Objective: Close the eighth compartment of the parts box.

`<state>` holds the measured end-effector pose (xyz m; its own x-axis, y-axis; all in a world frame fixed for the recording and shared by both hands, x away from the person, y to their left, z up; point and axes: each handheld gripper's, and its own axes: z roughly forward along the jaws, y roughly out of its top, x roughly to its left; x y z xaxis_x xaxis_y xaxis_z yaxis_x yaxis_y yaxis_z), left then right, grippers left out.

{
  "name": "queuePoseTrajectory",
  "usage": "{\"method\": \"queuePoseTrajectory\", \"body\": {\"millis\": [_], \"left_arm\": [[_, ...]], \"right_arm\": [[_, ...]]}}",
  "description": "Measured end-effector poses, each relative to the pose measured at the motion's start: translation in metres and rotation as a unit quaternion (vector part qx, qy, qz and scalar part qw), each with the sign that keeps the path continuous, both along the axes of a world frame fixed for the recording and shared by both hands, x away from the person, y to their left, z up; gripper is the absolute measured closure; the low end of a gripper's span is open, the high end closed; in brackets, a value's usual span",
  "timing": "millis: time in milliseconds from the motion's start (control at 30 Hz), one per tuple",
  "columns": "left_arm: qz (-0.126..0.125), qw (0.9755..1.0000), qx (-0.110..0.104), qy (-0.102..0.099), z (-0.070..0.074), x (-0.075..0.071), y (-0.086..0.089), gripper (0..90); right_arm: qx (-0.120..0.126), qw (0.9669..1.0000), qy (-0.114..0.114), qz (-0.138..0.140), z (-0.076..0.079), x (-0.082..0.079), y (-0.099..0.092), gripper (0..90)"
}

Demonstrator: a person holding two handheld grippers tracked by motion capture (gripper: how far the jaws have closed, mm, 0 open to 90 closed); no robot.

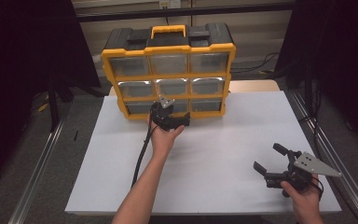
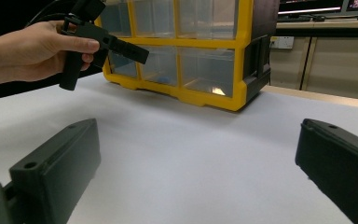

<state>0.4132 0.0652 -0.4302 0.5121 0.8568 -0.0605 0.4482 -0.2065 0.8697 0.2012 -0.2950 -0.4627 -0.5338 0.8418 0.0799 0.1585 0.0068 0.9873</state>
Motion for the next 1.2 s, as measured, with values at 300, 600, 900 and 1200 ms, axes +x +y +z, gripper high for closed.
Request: {"method": "queuePoseTrajectory", "body": {"millis": [300,600,900,1200], "left_arm": [[-0.023,0.9997,-0.004,-0.004,0.003,-0.01,0.004,2.7],[-0.034,0.9992,-0.016,-0.013,0.006,-0.018,0.013,2.7],[-0.047,0.9984,-0.027,-0.017,0.006,-0.026,0.021,2.6],[-0.052,0.9979,-0.03,-0.025,0.006,-0.035,0.031,2.7]], "right_arm": [[-0.004,1.0,0.001,0.004,-0.001,0.0,0.0,0.0],[-0.001,1.0,0.002,0.0,-0.001,-0.001,-0.001,0.0],[-0.002,1.0,0.002,-0.002,-0.002,0.0,0.0,0.0],[-0.005,1.0,0.004,0.002,-0.002,0.0,-0.001,0.0]]}}
